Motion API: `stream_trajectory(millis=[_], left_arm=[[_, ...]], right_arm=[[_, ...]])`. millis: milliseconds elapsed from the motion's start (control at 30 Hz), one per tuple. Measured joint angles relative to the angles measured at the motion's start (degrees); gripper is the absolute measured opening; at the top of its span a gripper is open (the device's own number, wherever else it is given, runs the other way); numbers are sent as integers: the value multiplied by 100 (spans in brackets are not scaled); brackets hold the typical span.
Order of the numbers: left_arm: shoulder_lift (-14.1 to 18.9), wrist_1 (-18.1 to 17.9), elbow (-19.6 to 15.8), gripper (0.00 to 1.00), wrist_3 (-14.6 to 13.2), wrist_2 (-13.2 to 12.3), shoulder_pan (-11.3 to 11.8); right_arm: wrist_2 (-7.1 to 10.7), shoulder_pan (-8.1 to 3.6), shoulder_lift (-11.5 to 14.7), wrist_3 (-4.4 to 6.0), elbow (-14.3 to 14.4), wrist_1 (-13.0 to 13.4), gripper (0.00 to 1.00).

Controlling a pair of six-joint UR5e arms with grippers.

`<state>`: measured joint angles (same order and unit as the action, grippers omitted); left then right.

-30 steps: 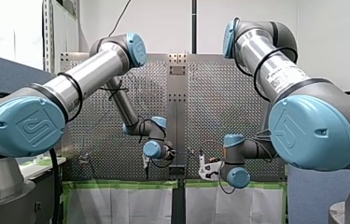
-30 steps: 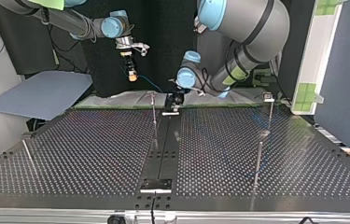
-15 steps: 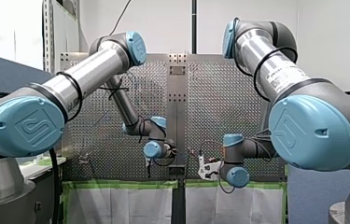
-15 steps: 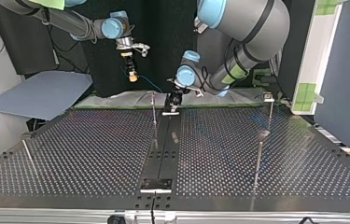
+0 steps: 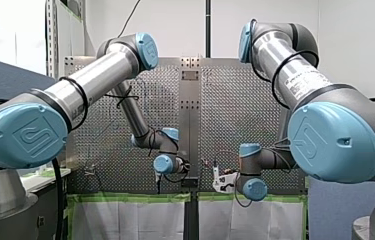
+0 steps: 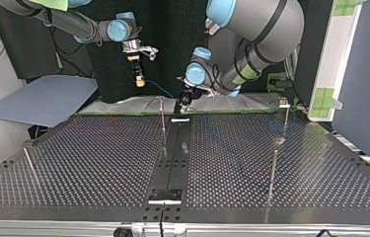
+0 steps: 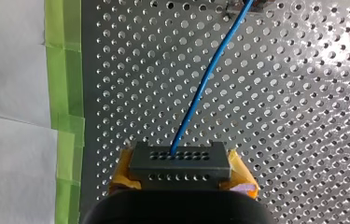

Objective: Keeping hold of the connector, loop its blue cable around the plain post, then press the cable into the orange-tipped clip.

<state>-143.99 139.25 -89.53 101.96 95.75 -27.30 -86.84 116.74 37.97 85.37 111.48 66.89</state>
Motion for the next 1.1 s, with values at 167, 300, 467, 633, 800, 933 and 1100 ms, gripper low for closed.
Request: stream_trajectory(millis=[167, 300, 467, 633, 800, 933, 1100], left_arm=[[0, -17, -20, 100, -34, 24, -56], [0, -29, -24, 100, -80, 116, -124], [5, -109, -26, 100, -138, 368, -217], [13, -203, -26, 100, -169, 662, -293], [13, -314, -56, 100, -179, 813, -338], [10, -428, -88, 100, -177, 854, -367], [10, -512, -104, 91, -184, 875, -402]], right_arm=[[0, 1, -1, -2, 0, 0, 0], [0, 1, -3, -10, 0, -3, 0], [-5, 3, -3, -58, 0, -16, 0], [-8, 9, -3, -85, 2, -25, 0], [-43, 14, -10, -133, 2, -56, 0], [-60, 18, -13, -161, 2, -74, 0], [-71, 21, -19, -173, 2, -78, 0]])
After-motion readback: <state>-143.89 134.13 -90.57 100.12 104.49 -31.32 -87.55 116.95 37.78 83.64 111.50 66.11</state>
